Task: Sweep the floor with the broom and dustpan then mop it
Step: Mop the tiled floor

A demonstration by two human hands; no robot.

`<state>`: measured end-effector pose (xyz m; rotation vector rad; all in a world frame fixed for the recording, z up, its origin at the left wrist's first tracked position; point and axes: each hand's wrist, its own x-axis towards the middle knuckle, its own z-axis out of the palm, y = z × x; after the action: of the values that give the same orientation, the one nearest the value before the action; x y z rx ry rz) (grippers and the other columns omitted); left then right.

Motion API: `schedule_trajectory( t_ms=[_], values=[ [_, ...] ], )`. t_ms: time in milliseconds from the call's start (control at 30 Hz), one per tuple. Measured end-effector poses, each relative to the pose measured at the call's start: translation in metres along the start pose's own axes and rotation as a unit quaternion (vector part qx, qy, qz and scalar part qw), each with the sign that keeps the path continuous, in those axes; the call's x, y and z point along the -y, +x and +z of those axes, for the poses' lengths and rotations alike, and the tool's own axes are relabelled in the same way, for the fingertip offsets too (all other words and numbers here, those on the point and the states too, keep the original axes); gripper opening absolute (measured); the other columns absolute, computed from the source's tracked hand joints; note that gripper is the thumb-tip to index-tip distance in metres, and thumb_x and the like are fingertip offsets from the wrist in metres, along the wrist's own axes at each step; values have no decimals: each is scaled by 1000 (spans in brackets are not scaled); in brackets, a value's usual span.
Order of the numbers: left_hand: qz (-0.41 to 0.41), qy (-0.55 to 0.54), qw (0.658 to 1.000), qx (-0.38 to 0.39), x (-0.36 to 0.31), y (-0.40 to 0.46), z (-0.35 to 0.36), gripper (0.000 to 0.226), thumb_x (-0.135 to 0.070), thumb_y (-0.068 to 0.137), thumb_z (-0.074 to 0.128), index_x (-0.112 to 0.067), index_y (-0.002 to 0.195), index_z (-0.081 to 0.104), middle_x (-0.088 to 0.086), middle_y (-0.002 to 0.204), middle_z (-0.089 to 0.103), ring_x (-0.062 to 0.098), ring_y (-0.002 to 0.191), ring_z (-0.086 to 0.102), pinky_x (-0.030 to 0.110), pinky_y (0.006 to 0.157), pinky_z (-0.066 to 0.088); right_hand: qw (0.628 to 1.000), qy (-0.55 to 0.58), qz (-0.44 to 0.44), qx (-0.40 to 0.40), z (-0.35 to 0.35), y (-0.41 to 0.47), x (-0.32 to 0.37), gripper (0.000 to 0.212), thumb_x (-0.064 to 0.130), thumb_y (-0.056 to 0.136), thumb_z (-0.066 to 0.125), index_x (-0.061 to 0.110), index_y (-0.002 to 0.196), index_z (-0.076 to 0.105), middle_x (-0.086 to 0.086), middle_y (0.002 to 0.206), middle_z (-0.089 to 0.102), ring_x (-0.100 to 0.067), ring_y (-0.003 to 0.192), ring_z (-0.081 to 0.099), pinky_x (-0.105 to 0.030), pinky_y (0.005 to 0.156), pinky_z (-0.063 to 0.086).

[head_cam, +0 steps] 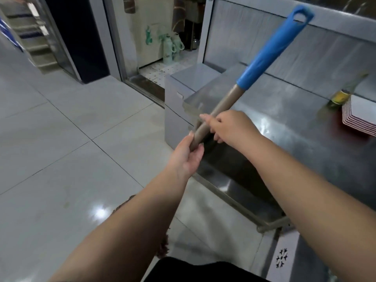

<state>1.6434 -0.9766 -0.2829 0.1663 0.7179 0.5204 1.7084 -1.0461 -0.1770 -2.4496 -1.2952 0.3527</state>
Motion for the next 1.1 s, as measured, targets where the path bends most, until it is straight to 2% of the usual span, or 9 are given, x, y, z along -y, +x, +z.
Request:
schedule_trajectory(
  t_ms=[133,233,367,433,633,700,767,1000,1100],
  values=[
    [17,-23,1000,-2,24,59,21,27,-8,96,46,0,120,55,13,115,62,20,110,58,29,96,46,973,-163,-159,31,-16,53,-15,49,51,96,36,10,92,63,-8,93,64,-25,95,59,-30,71,38],
    [58,-99,993,-42,39,102,35,35,-7,96,48,5,128,47,17,127,57,25,120,55,31,91,50,896,-368,-239,67,-23,104,-41,54,55,97,27,15,113,61,-8,115,63,-27,110,57,-32,77,36],
    [94,-163,976,-111,61,137,54,29,-12,93,55,5,117,51,19,100,64,17,75,69,24,57,59,801,-507,-269,169,-27,154,-76,59,60,95,24,16,102,63,-1,82,56,-23,87,59,-25,64,32],
    [86,-239,956,-147,71,147,68,22,-13,92,57,6,104,55,19,96,62,21,76,65,29,59,59,781,-516,-255,243,-30,178,-85,59,66,91,28,14,85,56,2,65,43,-18,62,47,-22,51,28],
    [42,-301,930,-208,67,185,75,49,-48,91,50,-1,102,57,11,94,61,21,93,62,30,70,52,774,-467,-205,376,-22,248,-113,58,56,92,42,4,110,60,-9,71,59,-19,52,51,-24,47,38],
    [48,-337,917,-208,64,204,76,41,-40,93,52,1,99,55,14,91,59,24,105,60,32,86,52,768,-468,-225,376,-21,264,-127,56,56,92,43,5,102,63,-8,69,60,-18,51,51,-24,47,38],
    [62,-364,907,-202,66,220,81,35,-29,97,48,5,86,51,17,83,57,28,89,61,38,103,43,768,-463,-224,381,-19,276,-138,53,56,91,43,7,94,62,-7,66,59,-17,48,51,-23,46,38],
    [84,-383,895,-213,69,229,70,32,-28,97,46,1,84,49,18,74,61,28,81,60,40,102,40,749,-462,-250,404,8,287,-145,48,56,93,40,11,88,55,-6,66,59,-14,46,51,-22,45,35],
    [99,-379,892,-225,66,227,63,32,-28,97,46,1,84,50,18,76,60,31,110,59,39,105,40,742,-458,-271,408,14,287,-136,45,55,94,40,12,85,53,-6,67,58,-14,47,51,-22,46,36]
  ],
)
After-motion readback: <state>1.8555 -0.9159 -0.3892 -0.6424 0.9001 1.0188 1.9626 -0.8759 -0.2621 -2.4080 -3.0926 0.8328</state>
